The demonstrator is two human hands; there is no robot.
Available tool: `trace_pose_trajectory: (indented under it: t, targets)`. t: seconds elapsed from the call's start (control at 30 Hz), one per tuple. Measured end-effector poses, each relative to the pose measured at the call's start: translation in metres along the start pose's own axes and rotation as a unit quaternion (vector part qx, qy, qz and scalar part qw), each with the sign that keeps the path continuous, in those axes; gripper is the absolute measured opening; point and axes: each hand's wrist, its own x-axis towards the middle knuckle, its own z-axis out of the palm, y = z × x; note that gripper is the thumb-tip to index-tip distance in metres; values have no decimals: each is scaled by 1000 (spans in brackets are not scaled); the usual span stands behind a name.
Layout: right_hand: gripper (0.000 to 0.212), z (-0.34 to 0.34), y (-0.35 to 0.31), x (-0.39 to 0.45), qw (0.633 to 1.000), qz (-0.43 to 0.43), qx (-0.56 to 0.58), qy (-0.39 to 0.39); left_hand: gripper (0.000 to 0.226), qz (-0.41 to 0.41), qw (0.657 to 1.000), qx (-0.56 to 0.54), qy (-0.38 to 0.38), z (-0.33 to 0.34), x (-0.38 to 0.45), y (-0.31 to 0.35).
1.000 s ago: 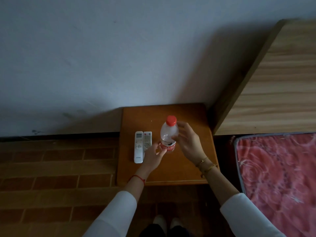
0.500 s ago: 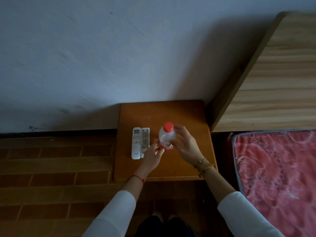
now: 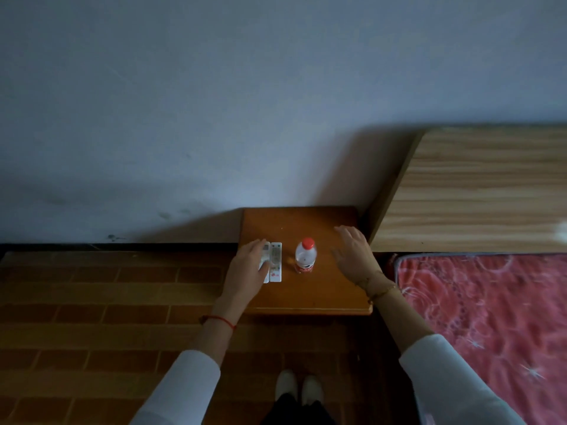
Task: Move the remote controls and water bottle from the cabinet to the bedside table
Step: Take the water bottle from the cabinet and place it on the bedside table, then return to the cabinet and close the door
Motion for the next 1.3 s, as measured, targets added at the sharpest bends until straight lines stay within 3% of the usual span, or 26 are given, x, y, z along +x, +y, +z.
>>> trace_pose_trajectory:
  t: [0.3,0.6,1.0,1.3]
  targets:
    - [51,-101,-77,-82,996,-70,-13,51,52,79,992,47,86,-120,-81,51]
    - [52,-123,-95,-156,992,-106,-22,65,52,95,986,55,123,-149,-160,56]
    - [49,-115,-109,-186,983,-174,-20,46,49,33,980,40,193,-160,-225,44]
    - [49,-88,-192,-192,951,-305,-11,-48,49,-111,957,20,267,-187,-298,5]
